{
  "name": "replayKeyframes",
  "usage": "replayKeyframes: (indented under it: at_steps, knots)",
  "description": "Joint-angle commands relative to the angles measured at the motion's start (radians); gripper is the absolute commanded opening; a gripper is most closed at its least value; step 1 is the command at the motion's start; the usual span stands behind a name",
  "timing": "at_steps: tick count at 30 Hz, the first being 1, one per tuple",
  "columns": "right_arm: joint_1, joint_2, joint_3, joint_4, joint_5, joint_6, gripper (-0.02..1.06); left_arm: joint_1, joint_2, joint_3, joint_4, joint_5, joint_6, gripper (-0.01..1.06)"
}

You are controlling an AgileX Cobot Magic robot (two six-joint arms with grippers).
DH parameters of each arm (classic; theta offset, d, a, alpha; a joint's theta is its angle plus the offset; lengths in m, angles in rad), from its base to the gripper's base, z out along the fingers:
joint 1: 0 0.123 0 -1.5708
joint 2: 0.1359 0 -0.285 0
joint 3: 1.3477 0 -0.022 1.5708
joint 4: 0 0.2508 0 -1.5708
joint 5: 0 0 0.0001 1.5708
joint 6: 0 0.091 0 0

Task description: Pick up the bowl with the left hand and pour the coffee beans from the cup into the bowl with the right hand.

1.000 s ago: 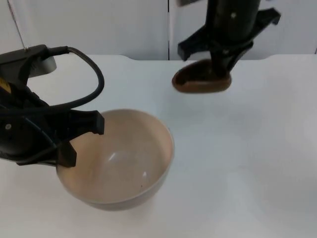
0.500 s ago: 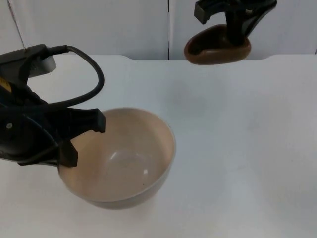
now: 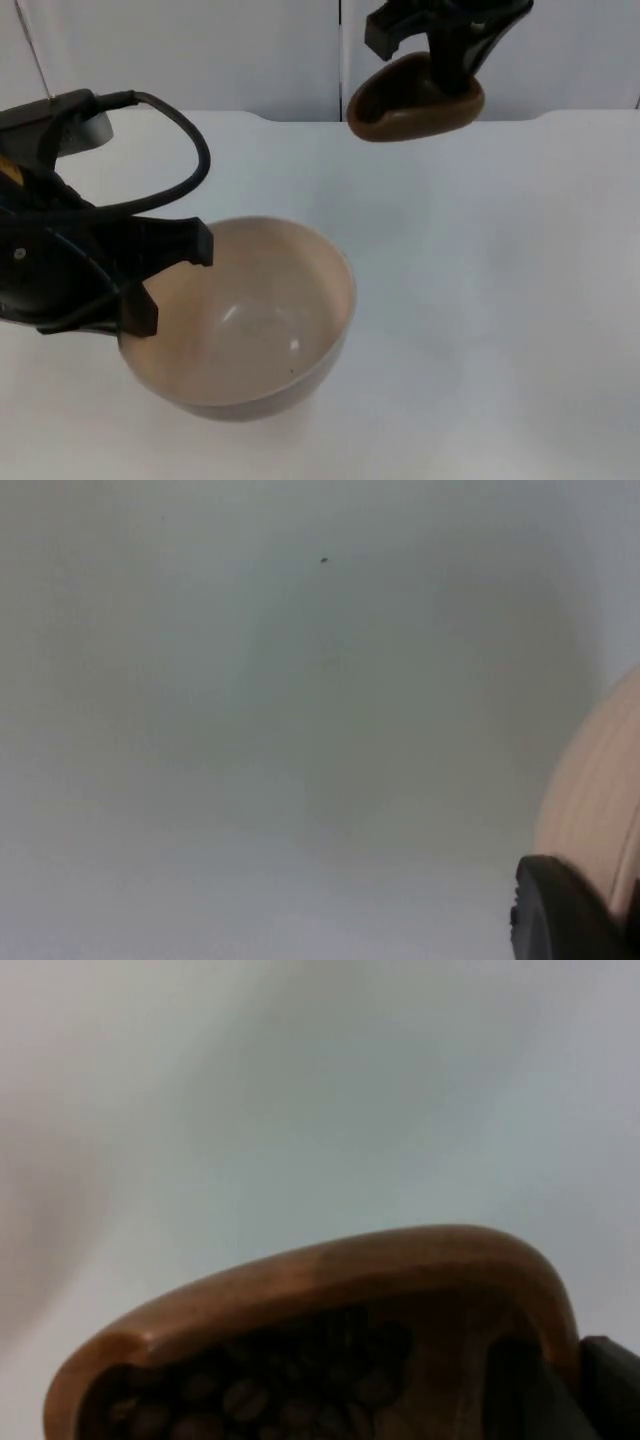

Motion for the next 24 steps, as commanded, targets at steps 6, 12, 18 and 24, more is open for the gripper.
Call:
replayKeyframes:
  at_steps: [6,12,18,24]
  knots:
    - [0.053,-0.018,-0.008,-0.014,0.001,-0.029,0.0,-0.005,-0.006,-0.036,-0.012,0.001,-0.001,0.0]
    - [0.065,-0.031,-0.001,-0.022,0.001,-0.045,0.0,-0.022,0.076,-0.059,-0.009,0.022,-0.001,0.0]
    - [0.12,-0.078,0.049,-0.121,0.001,-0.045,0.0,-0.024,0.109,-0.059,-0.007,0.003,-0.001,0.0]
    - [0.198,-0.078,0.068,-0.173,0.001,-0.032,0.0,-0.024,0.109,-0.065,-0.007,0.001,0.007,0.0]
